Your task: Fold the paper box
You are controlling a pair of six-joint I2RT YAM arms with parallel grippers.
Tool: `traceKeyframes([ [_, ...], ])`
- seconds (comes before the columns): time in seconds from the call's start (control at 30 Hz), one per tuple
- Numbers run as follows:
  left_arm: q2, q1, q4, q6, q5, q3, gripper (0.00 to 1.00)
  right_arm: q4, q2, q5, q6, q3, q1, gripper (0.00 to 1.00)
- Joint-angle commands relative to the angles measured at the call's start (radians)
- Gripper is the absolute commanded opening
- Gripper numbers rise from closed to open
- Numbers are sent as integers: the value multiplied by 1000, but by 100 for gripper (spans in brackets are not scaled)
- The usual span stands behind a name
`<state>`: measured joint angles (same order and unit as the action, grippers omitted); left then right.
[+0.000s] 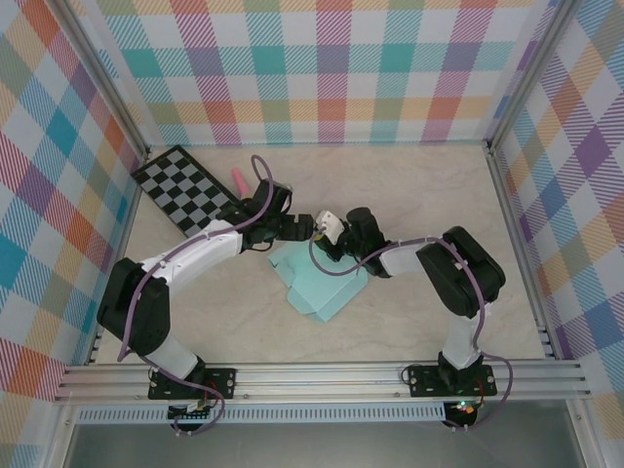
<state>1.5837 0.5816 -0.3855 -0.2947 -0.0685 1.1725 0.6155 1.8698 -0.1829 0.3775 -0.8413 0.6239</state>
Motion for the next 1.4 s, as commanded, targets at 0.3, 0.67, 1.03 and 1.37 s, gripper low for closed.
traceKeyframes([
  [0.3, 80, 16, 65, -94, 69, -78, 95, 55, -49, 75, 93, 49, 40, 39],
  [0.67, 100, 17, 49, -104, 72, -59, 95, 95, -152, 14, -25, 136, 4, 49],
  [1.03, 119, 17, 48, -130, 95, -37, 94, 111, -200, 132, -102, 212, -13, 46],
  [1.37, 124, 17, 70, -218, 183, -45, 92, 64, -133, 394, -163, 117, 54, 21],
])
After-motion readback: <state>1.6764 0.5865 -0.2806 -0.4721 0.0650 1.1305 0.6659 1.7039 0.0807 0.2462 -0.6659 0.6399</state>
